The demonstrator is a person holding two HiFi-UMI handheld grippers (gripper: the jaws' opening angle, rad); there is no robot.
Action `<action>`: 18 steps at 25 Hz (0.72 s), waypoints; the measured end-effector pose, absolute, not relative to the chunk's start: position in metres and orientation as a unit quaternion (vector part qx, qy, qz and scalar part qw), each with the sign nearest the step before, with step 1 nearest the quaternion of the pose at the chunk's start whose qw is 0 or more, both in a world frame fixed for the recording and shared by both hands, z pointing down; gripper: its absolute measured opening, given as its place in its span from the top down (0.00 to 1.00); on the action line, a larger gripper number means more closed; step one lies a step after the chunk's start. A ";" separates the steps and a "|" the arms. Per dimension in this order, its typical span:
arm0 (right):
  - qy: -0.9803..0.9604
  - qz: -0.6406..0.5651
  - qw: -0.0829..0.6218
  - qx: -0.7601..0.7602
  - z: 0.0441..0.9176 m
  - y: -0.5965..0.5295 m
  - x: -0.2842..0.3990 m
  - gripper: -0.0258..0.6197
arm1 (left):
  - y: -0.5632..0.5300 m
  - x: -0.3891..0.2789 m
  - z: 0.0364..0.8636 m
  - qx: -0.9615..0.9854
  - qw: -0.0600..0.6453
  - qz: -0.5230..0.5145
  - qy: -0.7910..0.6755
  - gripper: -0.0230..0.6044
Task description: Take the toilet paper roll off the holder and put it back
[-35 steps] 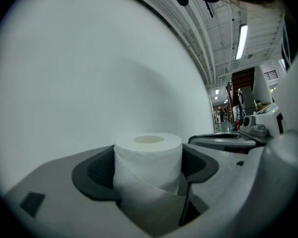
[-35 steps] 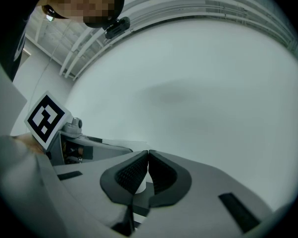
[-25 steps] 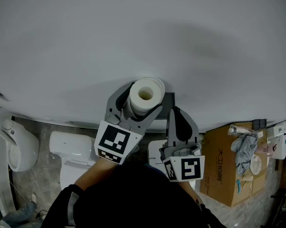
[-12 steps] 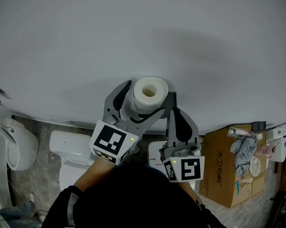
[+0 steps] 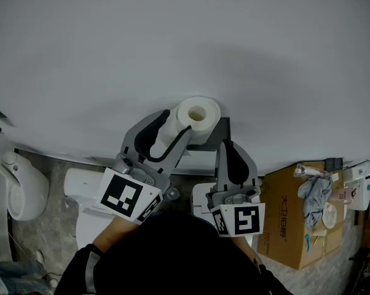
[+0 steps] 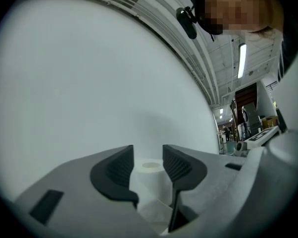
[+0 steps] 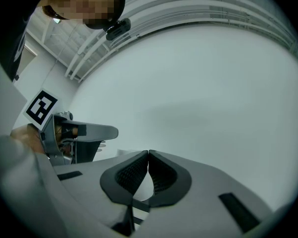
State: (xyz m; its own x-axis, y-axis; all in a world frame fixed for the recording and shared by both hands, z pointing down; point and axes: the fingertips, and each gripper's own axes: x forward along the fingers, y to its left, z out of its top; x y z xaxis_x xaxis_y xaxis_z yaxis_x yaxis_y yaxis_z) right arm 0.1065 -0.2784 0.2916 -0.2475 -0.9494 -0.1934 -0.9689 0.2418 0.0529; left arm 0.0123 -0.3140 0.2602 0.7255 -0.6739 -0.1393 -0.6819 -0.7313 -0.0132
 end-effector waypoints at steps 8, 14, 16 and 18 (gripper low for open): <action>0.784 0.083 0.062 -0.611 0.289 -0.280 0.105 0.92 | -0.311 -0.011 0.278 -0.907 0.057 0.030 0.416 0.95; 0.787 0.087 0.043 -0.610 0.303 -0.278 0.102 0.92 | -0.307 -0.015 0.309 -0.899 0.035 -0.002 0.437 0.95; 0.790 0.089 0.034 -0.606 0.311 -0.277 0.098 0.92 | -0.306 -0.014 0.317 -0.898 0.029 -0.009 0.438 0.95; 0.793 0.087 0.028 -0.603 0.316 -0.276 0.095 0.92 | -0.304 -0.014 0.324 -0.898 0.020 -0.018 0.440 0.95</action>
State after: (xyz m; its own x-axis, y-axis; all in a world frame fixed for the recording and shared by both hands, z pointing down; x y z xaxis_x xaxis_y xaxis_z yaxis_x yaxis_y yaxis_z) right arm 0.0948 -0.2761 0.3156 -0.2718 -0.9506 -0.1498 -0.9605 0.2582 0.1037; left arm -0.0138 -0.3041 0.3236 0.6126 -0.7903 0.0137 -0.7889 -0.6124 -0.0517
